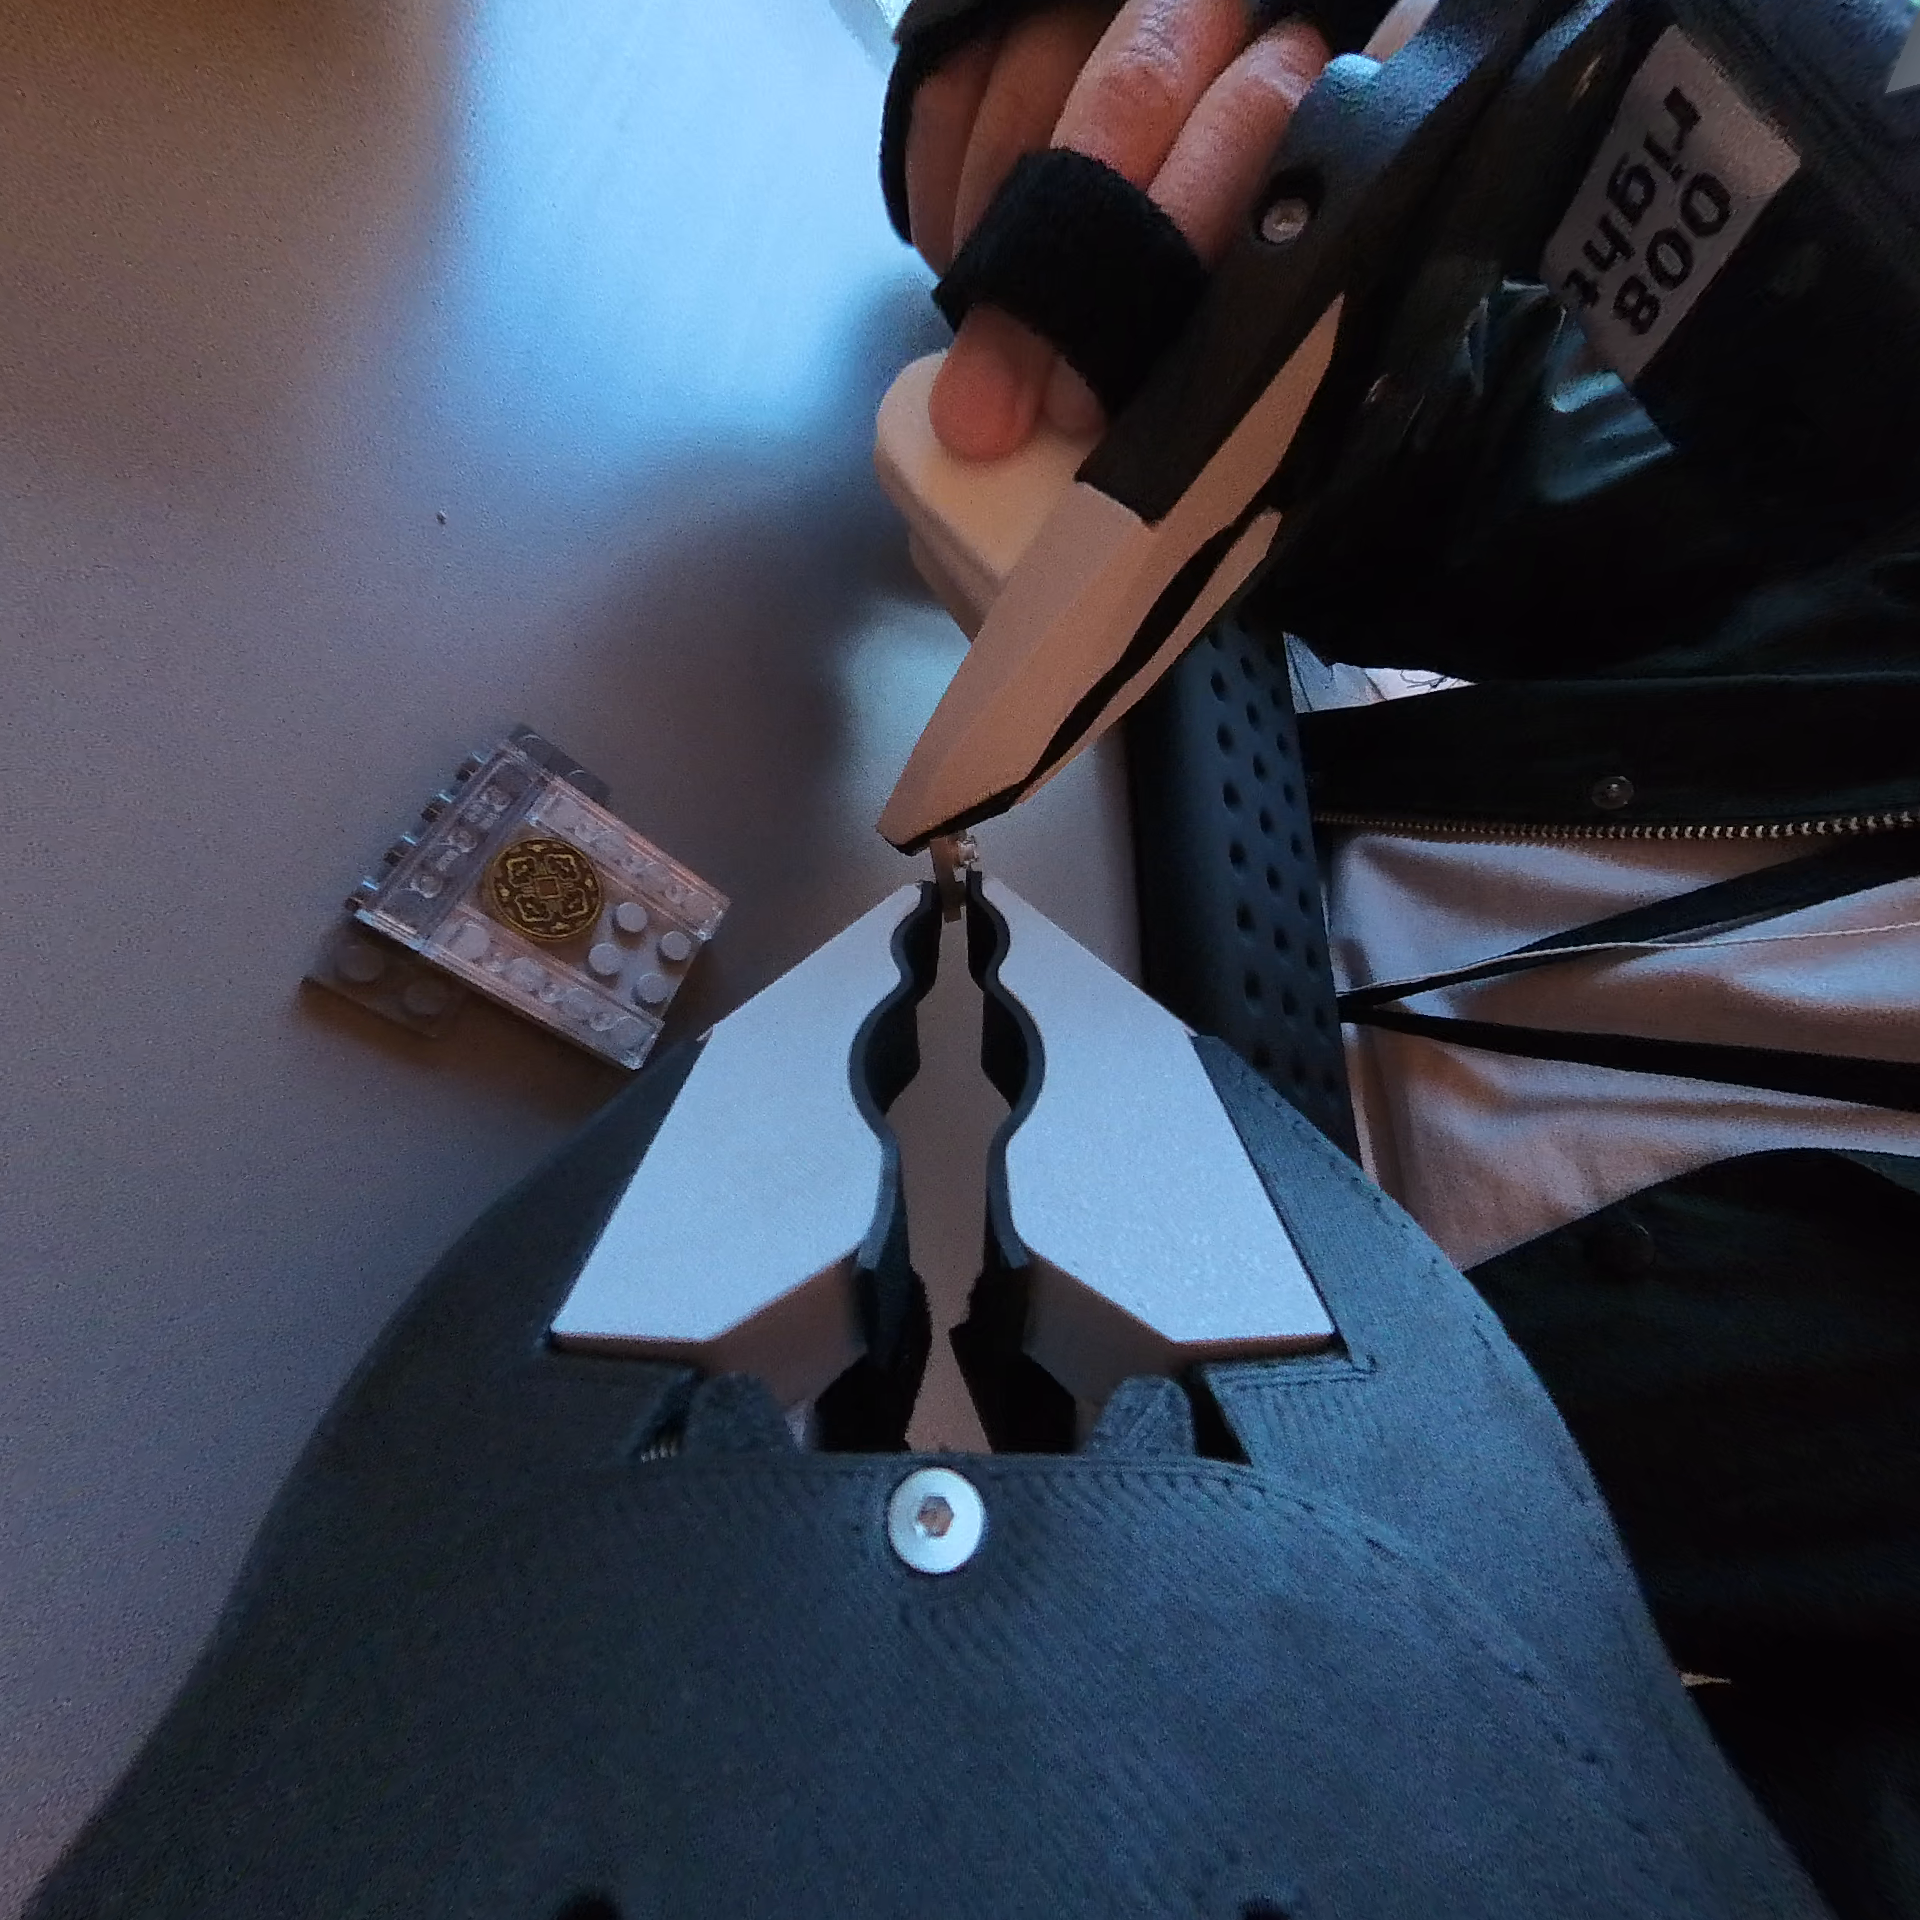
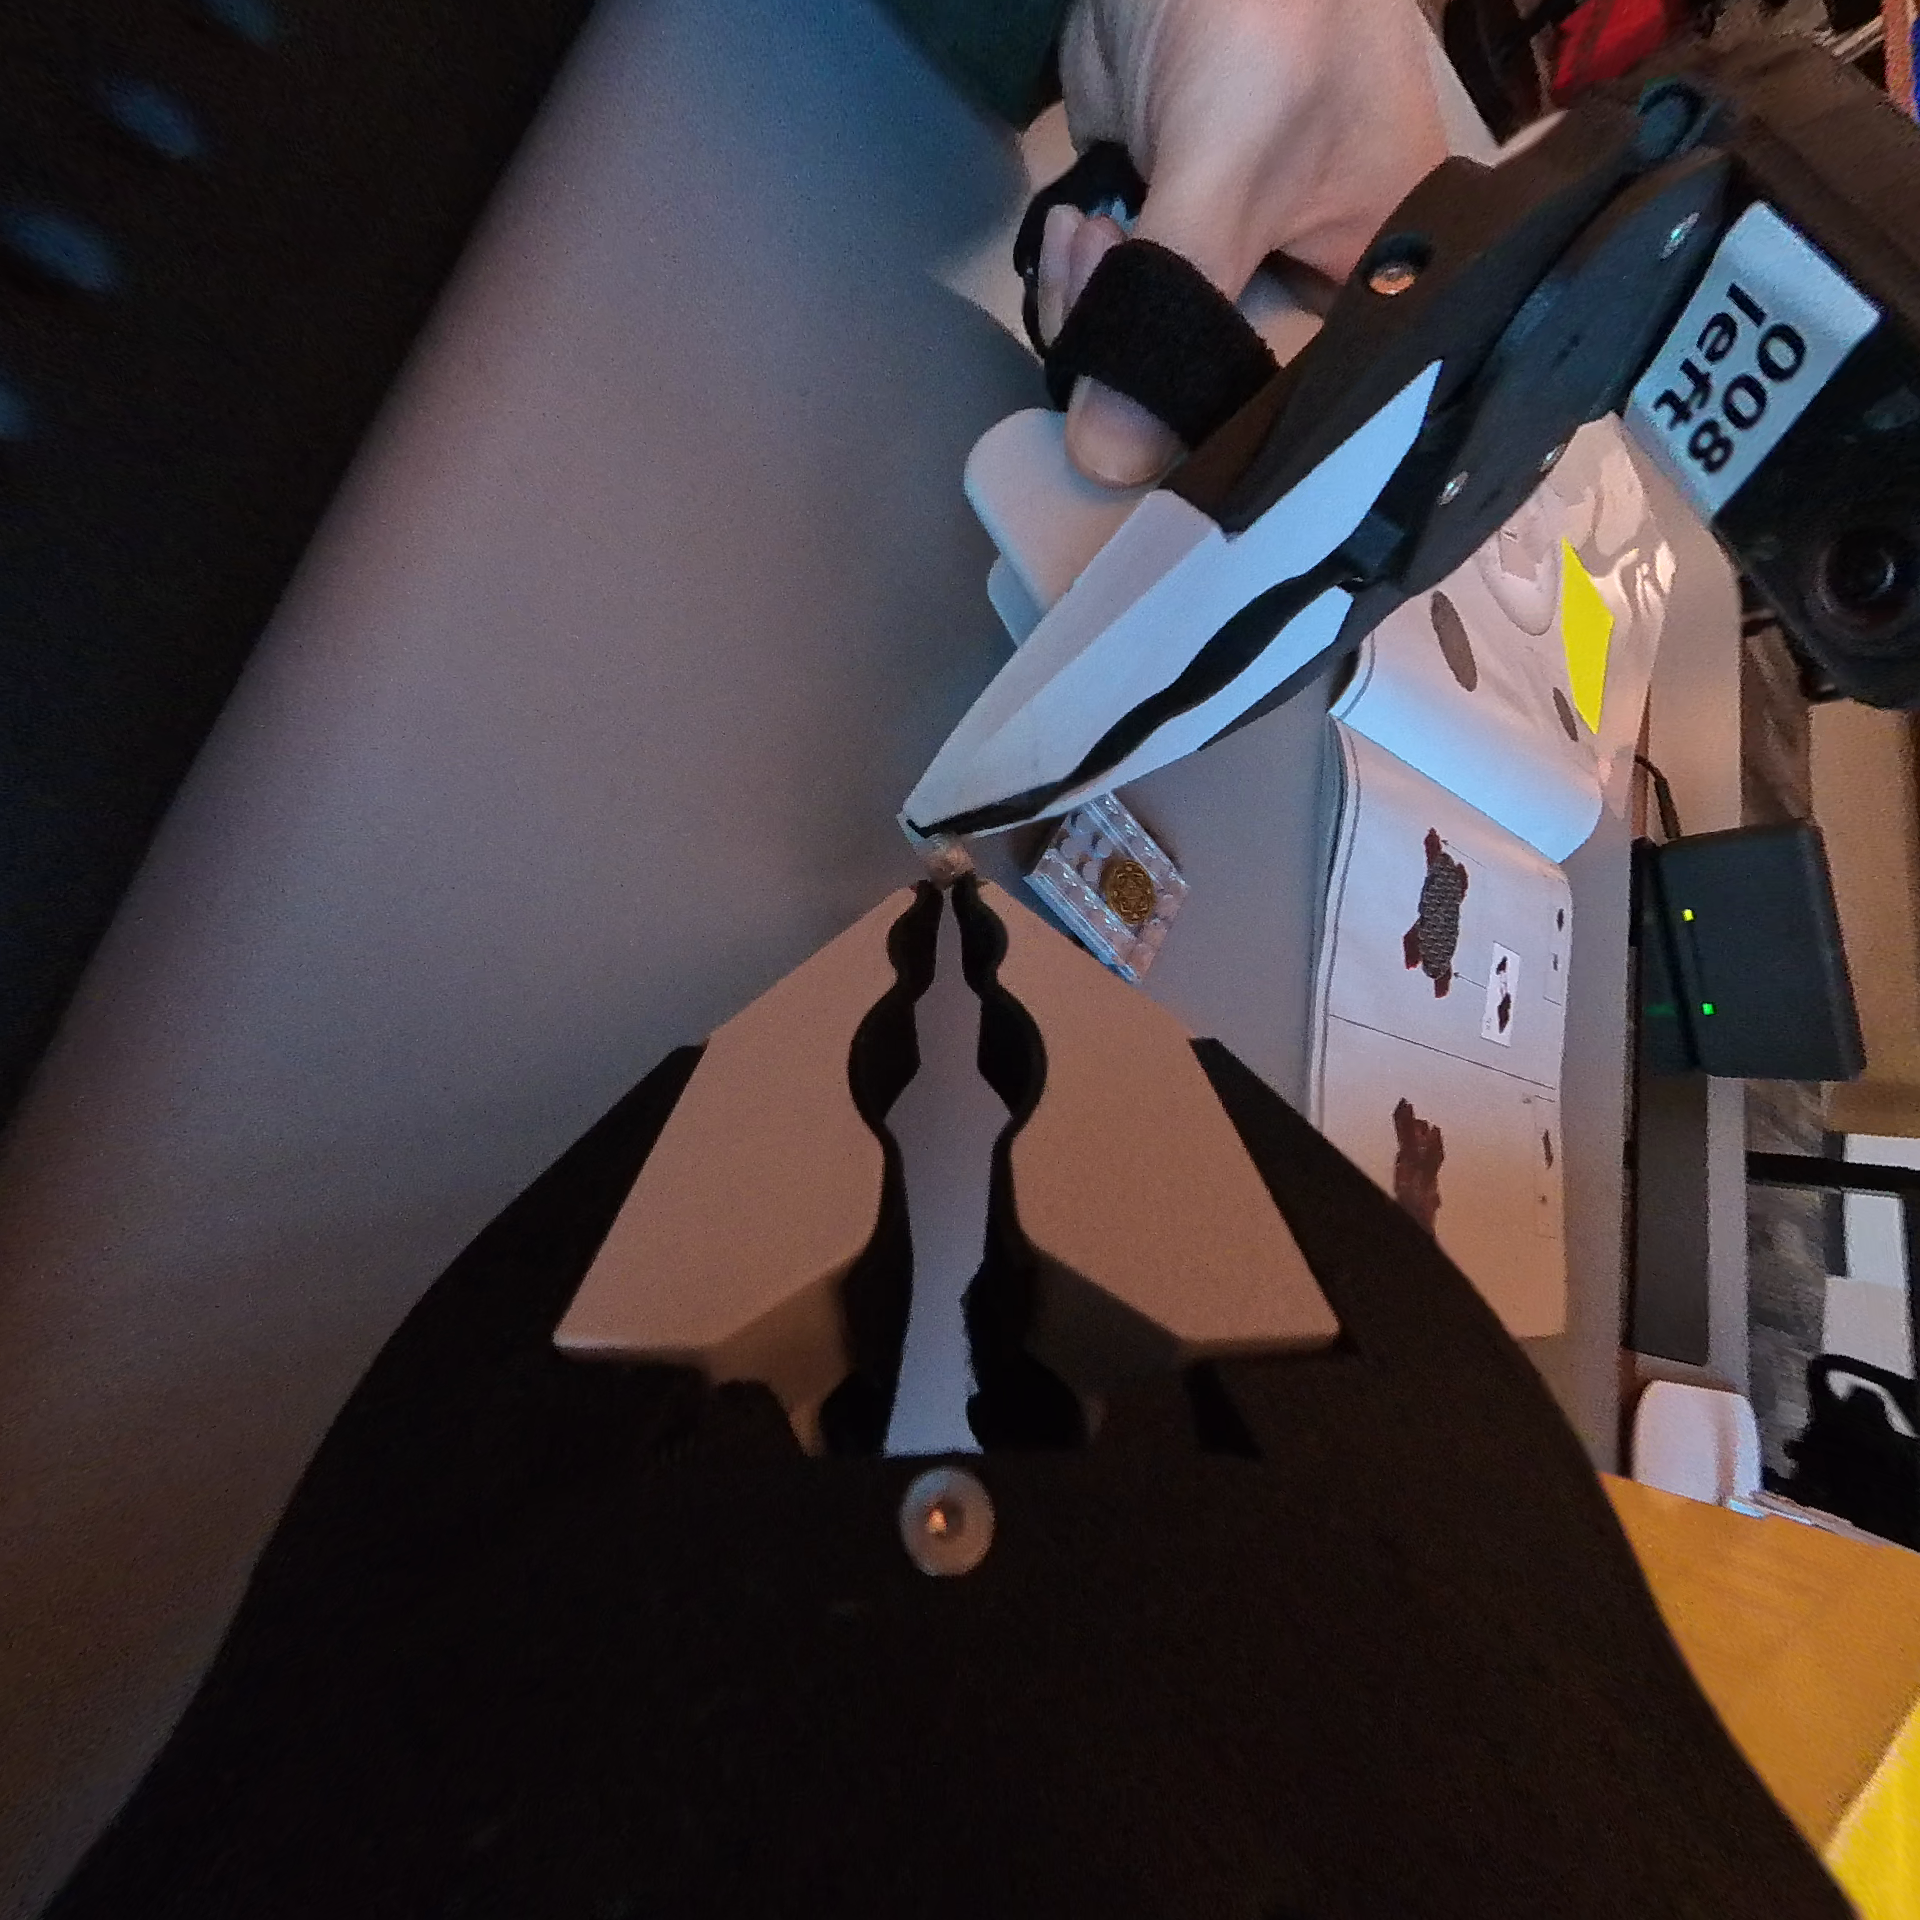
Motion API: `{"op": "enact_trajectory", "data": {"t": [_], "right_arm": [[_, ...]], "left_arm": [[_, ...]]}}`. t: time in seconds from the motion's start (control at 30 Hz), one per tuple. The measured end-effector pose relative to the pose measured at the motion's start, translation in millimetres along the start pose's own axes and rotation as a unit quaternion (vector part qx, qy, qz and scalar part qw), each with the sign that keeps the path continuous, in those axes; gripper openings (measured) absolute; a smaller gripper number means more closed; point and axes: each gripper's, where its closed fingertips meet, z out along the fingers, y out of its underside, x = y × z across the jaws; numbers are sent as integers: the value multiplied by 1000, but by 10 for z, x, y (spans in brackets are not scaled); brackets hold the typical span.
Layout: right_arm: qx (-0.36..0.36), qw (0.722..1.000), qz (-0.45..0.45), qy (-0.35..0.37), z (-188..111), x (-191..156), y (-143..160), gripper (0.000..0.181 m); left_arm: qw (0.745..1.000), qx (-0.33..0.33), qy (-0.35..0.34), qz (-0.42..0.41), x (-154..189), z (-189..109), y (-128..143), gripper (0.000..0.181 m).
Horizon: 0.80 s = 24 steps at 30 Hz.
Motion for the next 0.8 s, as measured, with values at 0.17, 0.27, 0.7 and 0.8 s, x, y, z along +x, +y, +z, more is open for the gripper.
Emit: {"op": "enact_trajectory", "data": {"t": [0.17,0.27,0.7,0.8], "right_arm": [[26,1000,10,7,-35,42,-91,17],[22,1000,0,-5,-8,-20,-99,10],[197,929,311,21,-418,628,-213,7],[197,932,306,13,-395,589,-242,7]], "left_arm": [[1000,3,19,-16,40,-15,-3,3],[999,0,29,-17,73,-2,1,3],[928,235,-102,271,269,-538,-652,31],[895,280,-154,311,296,-634,-706,21]]}}
